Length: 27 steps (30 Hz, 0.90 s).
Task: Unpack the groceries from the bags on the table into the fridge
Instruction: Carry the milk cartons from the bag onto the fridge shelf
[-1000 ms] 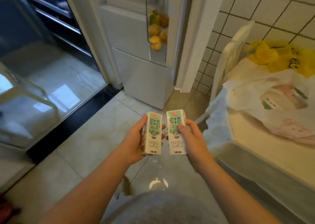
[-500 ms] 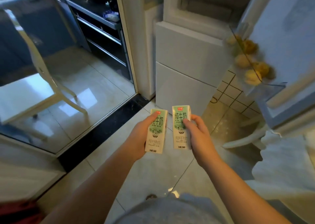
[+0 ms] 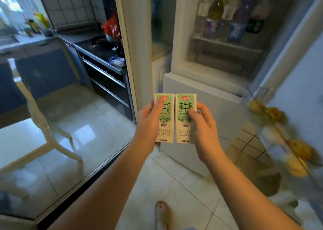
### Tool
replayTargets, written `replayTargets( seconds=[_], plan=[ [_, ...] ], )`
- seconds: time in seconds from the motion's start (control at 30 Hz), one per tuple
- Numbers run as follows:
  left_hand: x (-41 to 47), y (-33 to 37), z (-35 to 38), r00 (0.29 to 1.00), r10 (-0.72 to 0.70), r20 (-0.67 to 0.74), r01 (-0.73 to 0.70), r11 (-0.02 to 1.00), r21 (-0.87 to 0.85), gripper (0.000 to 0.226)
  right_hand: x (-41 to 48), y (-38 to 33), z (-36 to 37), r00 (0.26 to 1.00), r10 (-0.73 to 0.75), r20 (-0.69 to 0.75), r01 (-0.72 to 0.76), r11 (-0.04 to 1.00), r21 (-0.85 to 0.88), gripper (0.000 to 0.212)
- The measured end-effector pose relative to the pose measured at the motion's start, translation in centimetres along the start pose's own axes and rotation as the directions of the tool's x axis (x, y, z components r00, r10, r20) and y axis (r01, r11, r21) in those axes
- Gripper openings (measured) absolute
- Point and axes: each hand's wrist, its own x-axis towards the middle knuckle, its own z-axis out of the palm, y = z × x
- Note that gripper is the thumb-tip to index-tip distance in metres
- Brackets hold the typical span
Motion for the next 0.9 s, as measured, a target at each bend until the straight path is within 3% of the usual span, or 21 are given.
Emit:
replayTargets(
  seconds=[0.3,0.5,0.7,0.9],
  plan=[
    [15.4,11.0,8.1,0.942,0.335,0.032,-0.336,0.942,0.009,0.033,17.5,-9.5,0.3,0.95,-0.304,-0.072,0.307,0.952,0.019,0.02],
    [23.2,17.0,14.2,0.89,0.45,0.07,-0.444,0.892,-0.085,0.034,26.4,-15.7,-0.8,0.882,-0.446,-0.151,0.454,0.891,0.022,0.021],
    [29.6,22.7,19.8,0.802,0.583,0.128,-0.57,0.812,-0.126,0.031,33.4,-21.8,-2.5,0.754,-0.614,-0.233,0.628,0.778,-0.022,0.021],
    [35.2,28.7,25.4,0.721,0.65,0.24,-0.554,0.749,-0.364,0.028,39.4,-27.6,-4.3,0.628,-0.728,-0.275,0.733,0.672,-0.108,0.021]
  ],
)
